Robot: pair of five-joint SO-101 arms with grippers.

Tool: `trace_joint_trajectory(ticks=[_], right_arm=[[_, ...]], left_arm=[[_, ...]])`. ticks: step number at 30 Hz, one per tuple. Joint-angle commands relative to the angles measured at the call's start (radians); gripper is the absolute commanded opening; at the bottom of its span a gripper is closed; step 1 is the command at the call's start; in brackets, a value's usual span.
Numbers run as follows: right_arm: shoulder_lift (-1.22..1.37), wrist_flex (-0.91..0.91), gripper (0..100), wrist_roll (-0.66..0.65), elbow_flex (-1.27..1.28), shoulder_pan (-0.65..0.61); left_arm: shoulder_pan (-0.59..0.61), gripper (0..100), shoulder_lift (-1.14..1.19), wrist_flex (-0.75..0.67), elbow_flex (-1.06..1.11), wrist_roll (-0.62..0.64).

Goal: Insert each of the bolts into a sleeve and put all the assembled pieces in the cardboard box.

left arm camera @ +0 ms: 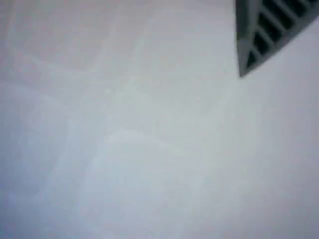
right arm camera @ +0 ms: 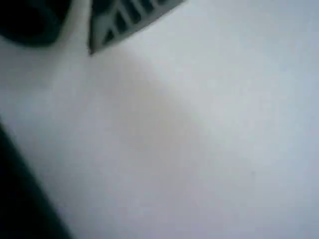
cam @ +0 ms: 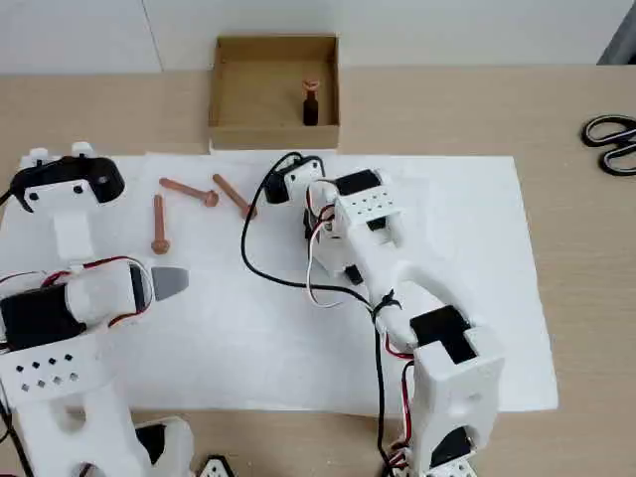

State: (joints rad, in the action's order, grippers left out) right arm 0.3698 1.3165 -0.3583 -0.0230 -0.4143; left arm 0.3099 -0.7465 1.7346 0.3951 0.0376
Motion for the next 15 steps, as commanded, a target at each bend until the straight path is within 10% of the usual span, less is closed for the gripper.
trace_joint_trajectory(ticks=[1,15], right_arm=[[-0.005,0.054,15.0,-0.005,-0.054,0.005],[0.036,0.047,15.0,-0.002,-0.051,0.005]], left_arm=[[0.003,32,-0.011,0.011,-0.01,0.009],[0.003,32,-0.011,0.011,-0.01,0.009]])
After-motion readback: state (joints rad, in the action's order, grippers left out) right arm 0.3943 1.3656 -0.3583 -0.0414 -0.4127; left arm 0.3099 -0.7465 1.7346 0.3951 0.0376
